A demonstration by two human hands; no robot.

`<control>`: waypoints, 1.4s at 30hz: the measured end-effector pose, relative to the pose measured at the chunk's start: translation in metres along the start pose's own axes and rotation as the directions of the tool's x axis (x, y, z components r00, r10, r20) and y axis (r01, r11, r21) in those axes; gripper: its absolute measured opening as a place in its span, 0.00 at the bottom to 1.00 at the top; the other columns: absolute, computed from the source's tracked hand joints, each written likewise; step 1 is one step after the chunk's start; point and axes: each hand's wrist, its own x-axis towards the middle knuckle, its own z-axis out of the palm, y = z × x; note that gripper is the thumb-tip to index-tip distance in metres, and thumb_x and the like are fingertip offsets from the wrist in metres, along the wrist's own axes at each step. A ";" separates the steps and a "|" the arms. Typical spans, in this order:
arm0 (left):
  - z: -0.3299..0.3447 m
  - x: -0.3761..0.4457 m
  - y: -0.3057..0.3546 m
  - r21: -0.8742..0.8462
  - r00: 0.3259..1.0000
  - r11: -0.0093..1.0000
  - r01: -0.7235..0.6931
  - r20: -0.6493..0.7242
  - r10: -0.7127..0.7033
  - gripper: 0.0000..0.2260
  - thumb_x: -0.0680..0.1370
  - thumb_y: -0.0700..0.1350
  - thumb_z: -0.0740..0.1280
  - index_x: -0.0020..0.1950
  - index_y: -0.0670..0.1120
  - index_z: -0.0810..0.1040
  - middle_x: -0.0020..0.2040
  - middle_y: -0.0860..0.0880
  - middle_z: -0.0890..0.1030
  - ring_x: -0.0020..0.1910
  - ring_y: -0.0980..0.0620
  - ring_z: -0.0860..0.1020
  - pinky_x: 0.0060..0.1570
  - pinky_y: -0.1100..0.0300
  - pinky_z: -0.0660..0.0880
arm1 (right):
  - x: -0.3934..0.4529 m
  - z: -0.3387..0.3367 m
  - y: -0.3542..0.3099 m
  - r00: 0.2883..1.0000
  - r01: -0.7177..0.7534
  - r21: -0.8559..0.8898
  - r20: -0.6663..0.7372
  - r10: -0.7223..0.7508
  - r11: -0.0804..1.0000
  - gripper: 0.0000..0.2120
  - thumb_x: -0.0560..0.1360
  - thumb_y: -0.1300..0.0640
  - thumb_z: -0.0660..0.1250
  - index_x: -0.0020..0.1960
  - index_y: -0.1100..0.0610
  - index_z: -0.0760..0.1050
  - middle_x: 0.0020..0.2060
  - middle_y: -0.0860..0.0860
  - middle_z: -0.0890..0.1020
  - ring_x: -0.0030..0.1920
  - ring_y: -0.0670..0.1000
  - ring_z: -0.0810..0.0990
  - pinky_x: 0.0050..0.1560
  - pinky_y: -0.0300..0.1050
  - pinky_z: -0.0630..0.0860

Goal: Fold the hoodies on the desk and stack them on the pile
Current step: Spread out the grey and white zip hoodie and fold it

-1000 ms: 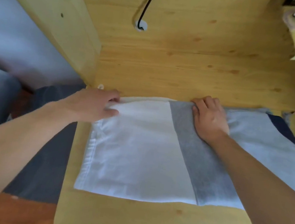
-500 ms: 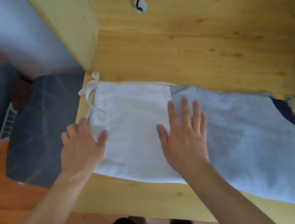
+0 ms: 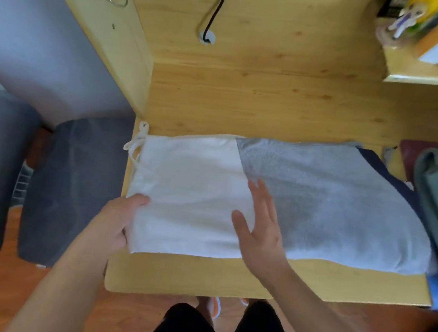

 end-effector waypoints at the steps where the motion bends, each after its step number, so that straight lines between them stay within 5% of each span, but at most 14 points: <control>1: -0.005 -0.001 -0.003 -0.030 1.000 0.999 -0.017 0.013 0.017 0.10 0.80 0.42 0.69 0.61 0.44 0.80 0.54 0.42 0.86 0.54 0.39 0.84 0.59 0.37 0.78 | -0.002 0.011 0.001 0.999 -0.018 0.051 0.042 0.015 0.999 0.29 0.83 0.41 0.56 0.81 0.37 0.49 0.79 0.33 0.45 0.77 0.33 0.45 0.72 0.38 0.55; 6: -0.001 -0.021 -0.016 0.009 0.996 0.998 -0.058 0.068 0.057 0.08 0.83 0.44 0.67 0.62 0.49 0.78 0.54 0.46 0.86 0.52 0.43 0.85 0.47 0.49 0.81 | 0.005 0.043 0.009 0.998 -0.056 0.046 0.008 0.056 0.997 0.28 0.83 0.49 0.62 0.80 0.45 0.57 0.80 0.40 0.53 0.79 0.40 0.47 0.79 0.47 0.54; 11: -0.012 -0.032 -0.027 -0.009 0.982 1.000 -0.030 0.185 0.031 0.11 0.81 0.42 0.69 0.64 0.49 0.79 0.57 0.46 0.86 0.53 0.43 0.85 0.53 0.46 0.80 | -0.005 0.022 0.012 0.989 -0.129 0.099 -0.052 0.135 0.987 0.29 0.83 0.50 0.59 0.81 0.43 0.53 0.80 0.37 0.49 0.79 0.40 0.46 0.77 0.43 0.53; 15: -0.010 -0.046 -0.030 -0.281 0.964 0.959 0.048 0.263 0.029 0.15 0.80 0.40 0.66 0.67 0.45 0.77 0.62 0.43 0.84 0.62 0.39 0.81 0.65 0.41 0.75 | -0.002 0.036 0.021 0.980 -0.139 -0.291 0.099 0.175 0.946 0.33 0.82 0.43 0.58 0.82 0.44 0.48 0.81 0.44 0.37 0.80 0.47 0.35 0.81 0.51 0.44; 17: -0.009 -0.055 -0.025 -0.379 0.959 0.924 0.045 0.275 0.066 0.19 0.78 0.40 0.66 0.70 0.45 0.77 0.64 0.42 0.82 0.64 0.38 0.80 0.67 0.39 0.73 | 0.006 0.038 0.008 0.969 -0.136 -0.319 0.152 0.192 0.938 0.34 0.81 0.40 0.56 0.82 0.44 0.46 0.80 0.45 0.34 0.79 0.49 0.32 0.80 0.52 0.42; 20: -0.009 -0.078 0.001 -0.485 0.950 0.874 -0.028 0.259 0.175 0.20 0.77 0.40 0.64 0.70 0.46 0.77 0.64 0.43 0.83 0.61 0.39 0.81 0.58 0.43 0.79 | 0.017 0.015 -0.014 0.920 -0.272 0.104 0.321 0.227 0.957 0.29 0.83 0.43 0.60 0.81 0.44 0.55 0.81 0.44 0.49 0.81 0.49 0.46 0.80 0.53 0.52; 22: -0.004 -0.098 0.022 -0.499 0.936 0.855 -0.142 0.215 0.280 0.17 0.78 0.39 0.63 0.66 0.46 0.79 0.61 0.43 0.84 0.55 0.41 0.84 0.50 0.47 0.82 | 0.020 -0.012 -0.014 0.903 -0.365 0.494 0.394 0.170 0.789 0.21 0.83 0.45 0.62 0.75 0.41 0.65 0.77 0.42 0.63 0.77 0.47 0.61 0.78 0.50 0.59; 26: 0.060 -0.143 0.045 -0.252 0.844 0.851 -0.461 0.172 0.508 0.18 0.77 0.37 0.66 0.66 0.51 0.78 0.59 0.47 0.84 0.60 0.42 0.81 0.55 0.45 0.79 | 0.012 -0.085 0.011 0.931 -0.364 0.802 0.325 0.165 0.474 0.25 0.84 0.50 0.62 0.79 0.52 0.63 0.75 0.49 0.68 0.75 0.52 0.69 0.76 0.50 0.64; 29: 0.156 -0.176 0.030 0.104 0.729 0.735 -0.670 0.280 0.625 0.32 0.74 0.42 0.67 0.76 0.60 0.63 0.62 0.55 0.78 0.59 0.51 0.79 0.55 0.54 0.75 | 0.001 -0.144 0.045 0.937 -0.342 0.869 0.284 0.206 0.358 0.24 0.82 0.47 0.63 0.76 0.53 0.68 0.71 0.54 0.74 0.70 0.55 0.75 0.74 0.53 0.68; 33: 0.281 -0.163 -0.039 0.515 0.788 0.598 -0.615 0.440 0.432 0.40 0.80 0.50 0.65 0.82 0.60 0.40 0.71 0.46 0.73 0.61 0.43 0.78 0.59 0.51 0.75 | 0.004 -0.188 0.102 0.903 -0.377 0.898 0.302 0.305 0.226 0.27 0.82 0.42 0.61 0.75 0.55 0.68 0.67 0.55 0.79 0.68 0.58 0.77 0.74 0.57 0.67; 36: 0.315 -0.144 -0.084 0.706 0.832 0.442 -0.553 0.496 0.250 0.39 0.80 0.62 0.63 0.83 0.59 0.43 0.77 0.46 0.60 0.73 0.43 0.69 0.67 0.51 0.69 | 0.009 -0.189 0.124 0.868 -0.465 0.833 0.362 0.338 0.300 0.24 0.83 0.42 0.60 0.71 0.56 0.74 0.62 0.53 0.83 0.65 0.56 0.80 0.71 0.56 0.71; 39: 0.293 -0.143 -0.104 0.508 0.700 0.482 -0.714 0.501 0.509 0.26 0.81 0.59 0.62 0.79 0.57 0.63 0.74 0.56 0.66 0.74 0.57 0.65 0.73 0.56 0.65 | 0.017 -0.186 0.124 0.882 -0.460 0.768 0.338 0.329 0.445 0.20 0.79 0.45 0.68 0.66 0.55 0.77 0.58 0.54 0.85 0.59 0.57 0.84 0.64 0.57 0.77; 42: 0.251 -0.141 -0.130 0.619 0.590 0.418 -0.665 0.092 0.802 0.21 0.80 0.47 0.65 0.74 0.52 0.73 0.71 0.54 0.69 0.72 0.54 0.65 0.72 0.56 0.63 | 0.016 -0.173 0.112 0.900 -0.420 0.549 0.148 0.410 0.723 0.21 0.73 0.49 0.75 0.62 0.52 0.73 0.52 0.46 0.83 0.51 0.50 0.83 0.54 0.53 0.80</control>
